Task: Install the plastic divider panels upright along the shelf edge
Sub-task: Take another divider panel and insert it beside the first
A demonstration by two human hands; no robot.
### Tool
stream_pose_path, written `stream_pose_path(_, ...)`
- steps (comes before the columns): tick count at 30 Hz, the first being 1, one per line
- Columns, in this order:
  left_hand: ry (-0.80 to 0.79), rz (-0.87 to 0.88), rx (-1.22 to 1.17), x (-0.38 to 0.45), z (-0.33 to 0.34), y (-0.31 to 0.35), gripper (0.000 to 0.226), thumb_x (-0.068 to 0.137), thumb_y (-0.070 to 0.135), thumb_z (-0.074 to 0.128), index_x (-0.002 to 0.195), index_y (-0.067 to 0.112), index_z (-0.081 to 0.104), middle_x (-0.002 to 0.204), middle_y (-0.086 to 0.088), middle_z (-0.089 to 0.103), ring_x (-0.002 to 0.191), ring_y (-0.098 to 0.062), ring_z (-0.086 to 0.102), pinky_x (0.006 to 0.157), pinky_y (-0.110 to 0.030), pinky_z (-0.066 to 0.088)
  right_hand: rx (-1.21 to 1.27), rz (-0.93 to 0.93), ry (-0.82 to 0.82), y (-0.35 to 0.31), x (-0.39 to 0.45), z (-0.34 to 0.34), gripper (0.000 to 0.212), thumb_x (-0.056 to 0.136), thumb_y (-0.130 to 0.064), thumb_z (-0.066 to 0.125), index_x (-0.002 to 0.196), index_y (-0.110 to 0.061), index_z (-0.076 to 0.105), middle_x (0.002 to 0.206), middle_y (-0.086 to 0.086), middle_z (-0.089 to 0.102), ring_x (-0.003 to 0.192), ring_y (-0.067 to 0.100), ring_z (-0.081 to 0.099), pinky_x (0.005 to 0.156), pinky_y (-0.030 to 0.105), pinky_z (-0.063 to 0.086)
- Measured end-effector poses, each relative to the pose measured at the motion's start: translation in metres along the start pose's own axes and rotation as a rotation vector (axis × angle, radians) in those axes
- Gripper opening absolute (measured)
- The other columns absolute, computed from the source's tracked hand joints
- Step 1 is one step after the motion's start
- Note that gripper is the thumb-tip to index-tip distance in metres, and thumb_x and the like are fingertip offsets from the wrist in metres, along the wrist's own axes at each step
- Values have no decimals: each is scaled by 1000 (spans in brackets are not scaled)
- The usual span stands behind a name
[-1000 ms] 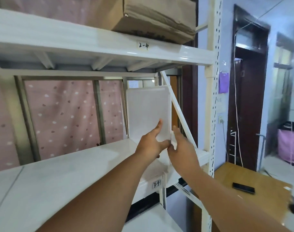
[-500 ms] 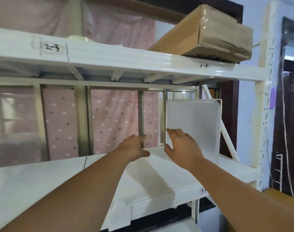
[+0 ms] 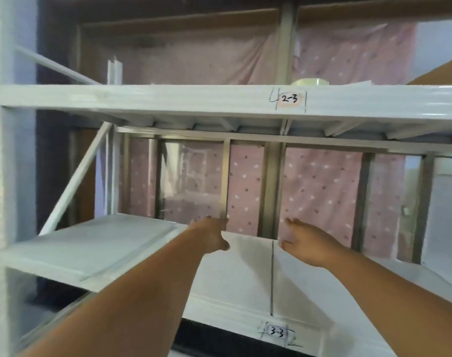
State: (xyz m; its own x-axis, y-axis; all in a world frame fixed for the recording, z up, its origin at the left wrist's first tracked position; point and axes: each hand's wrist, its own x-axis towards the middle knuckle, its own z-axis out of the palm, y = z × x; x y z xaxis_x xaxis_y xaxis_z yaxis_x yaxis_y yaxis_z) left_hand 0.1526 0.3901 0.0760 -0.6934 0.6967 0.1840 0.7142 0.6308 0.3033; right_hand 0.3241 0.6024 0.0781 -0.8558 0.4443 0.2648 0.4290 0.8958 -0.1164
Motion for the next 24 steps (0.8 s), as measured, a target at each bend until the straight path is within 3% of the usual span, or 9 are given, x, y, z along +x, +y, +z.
stream_pose_path(6, 63, -215, 121, -68, -36, -101, 75, 104, 36, 62, 168, 25, 26, 174, -10, 30, 158, -35, 30, 129, -48, 23, -6, -178, -118, -102, 38, 23, 84, 98, -60, 49, 163, -22, 11, 170, 1, 16, 150, 25, 32, 116, 34, 34)
stream_pose_path(12, 129, -446, 103, -135, -56, -190, 74, 104, 35, 62, 168, 27, 27, 174, -9, 31, 156, -36, 35, 128, -50, 28, -121, -429, -73, -207, 44, 43, 73, 97, -57, 50, 159, -25, 27, 165, -1, 32, 141, 25, 44, 109, 39, 43)
stream_pose_path(14, 160, -517, 68, -155, -57, -214, 72, 103, 35, 65, 166, 27, 31, 171, -7, 37, 154, -34, 39, 128, -50, 31, -123, -491, -83, -237, 43, 52, 74, 97, -57, 48, 159, -27, 24, 166, -2, 29, 142, 26, 43, 109, 41, 43)
stream_pose_path(16, 190, -560, 21, -173, -58, -234, 67, 102, 34, 68, 163, 25, 40, 164, -6, 47, 148, -32, 48, 124, -48, 39, -112, -527, -100, -265, 44, 62, 76, 97, -57, 47, 161, -26, 19, 168, -2, 24, 147, 25, 36, 112, 40, 39)
stream_pose_path(18, 200, -581, -7, -191, -61, -249, 56, 102, 33, 67, 154, 21, 50, 150, -3, 59, 132, -27, 59, 119, -43, 46, -95, -558, -115, -293, 44, 69, 72, 97, -54, 48, 158, -24, 26, 164, 0, 33, 143, 25, 42, 110, 40, 41)
stream_pose_path(20, 190, -596, -26, -206, -65, -261, 49, 103, 30, 64, 150, 19, 53, 132, -1, 64, 109, -16, 58, 105, -31, 48, -49, -587, -144, -319, 45, 77, 69, 96, -53, 50, 156, -24, 32, 159, 2, 43, 136, 26, 48, 106, 39, 45)
stream_pose_path(21, 193, -617, -30, -212, -68, -265, 51, 103, 30, 64, 152, 19, 51, 135, -5, 64, 105, -16, 56, 97, -28, 48, -25, -591, -161, -329, 45, 82, 70, 96, -54, 50, 156, -24, 31, 158, 3, 43, 135, 27, 49, 105, 39, 44)
stream_pose_path(24, 207, -690, -56, -229, -66, -282, 60, 101, 31, 66, 157, 20, 47, 143, -11, 64, 117, -26, 65, 94, -33, 52, 24, -592, -215, -361, 44, 95, 76, 95, -57, 52, 159, -23, 27, 159, 5, 42, 136, 29, 48, 106, 40, 43)
